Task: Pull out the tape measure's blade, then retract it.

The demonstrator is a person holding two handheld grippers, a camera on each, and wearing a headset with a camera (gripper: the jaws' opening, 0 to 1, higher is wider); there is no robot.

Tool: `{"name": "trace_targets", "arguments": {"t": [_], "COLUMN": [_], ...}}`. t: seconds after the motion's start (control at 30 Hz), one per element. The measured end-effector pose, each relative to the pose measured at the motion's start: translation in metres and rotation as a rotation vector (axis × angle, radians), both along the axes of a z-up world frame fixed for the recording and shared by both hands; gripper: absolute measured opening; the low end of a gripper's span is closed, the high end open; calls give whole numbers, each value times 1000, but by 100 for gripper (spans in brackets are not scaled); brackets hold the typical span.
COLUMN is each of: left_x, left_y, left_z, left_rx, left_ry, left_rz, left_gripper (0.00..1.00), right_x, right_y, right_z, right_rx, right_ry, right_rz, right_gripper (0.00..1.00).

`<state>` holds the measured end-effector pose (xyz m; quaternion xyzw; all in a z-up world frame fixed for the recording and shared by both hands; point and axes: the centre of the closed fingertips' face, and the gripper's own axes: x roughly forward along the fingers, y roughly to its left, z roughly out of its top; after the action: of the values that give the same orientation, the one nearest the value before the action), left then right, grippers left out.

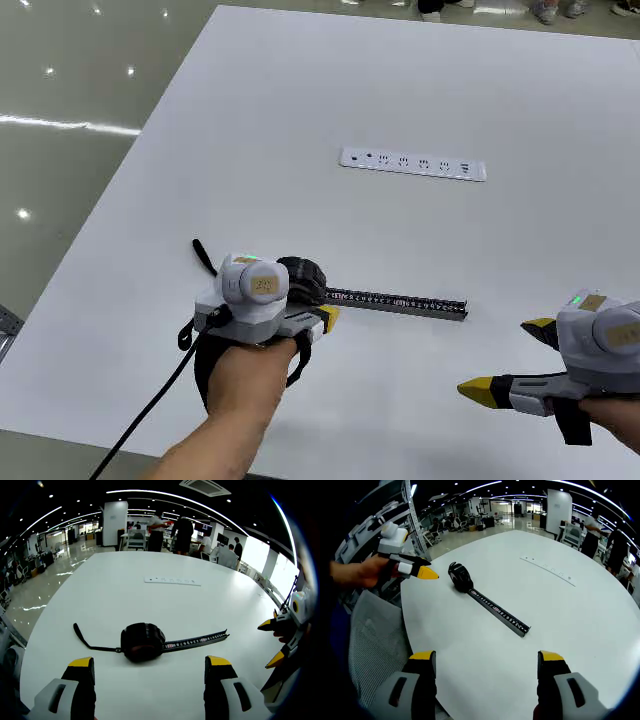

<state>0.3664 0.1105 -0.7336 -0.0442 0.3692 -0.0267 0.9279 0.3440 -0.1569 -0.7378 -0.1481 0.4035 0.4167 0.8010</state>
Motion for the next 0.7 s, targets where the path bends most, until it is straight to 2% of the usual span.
{"name": "trace_targets", "arguments": {"t": [0.13, 0.2, 0.43, 0.53, 0.6, 0.7], "left_x": [7, 11, 28, 33, 37, 41], "left_y": [1, 0, -2, -2, -1, -1], "left_z": [-3, -8, -12, -18, -21, -28], "left_rx": [-7, 1, -4, 3, 1, 3], "left_ry": [-2, 10, -9, 1, -1, 15], "left_rz": [16, 9, 17, 15, 21, 19], "left_gripper": [87, 87, 86, 85, 84, 84], "right_x": [5, 7, 18, 19, 26, 30], "right_y": [3, 6, 7, 9, 6, 6], "right_z": [-5, -7, -22, -22, -26, -27], "right_rx": [-4, -9, -35, -48, -56, -62], "right_ry": [7, 9, 17, 20, 22, 24], "right_rz": [15, 32, 77, 96, 107, 118], "right_gripper": [80, 78, 76, 75, 75, 74]}}
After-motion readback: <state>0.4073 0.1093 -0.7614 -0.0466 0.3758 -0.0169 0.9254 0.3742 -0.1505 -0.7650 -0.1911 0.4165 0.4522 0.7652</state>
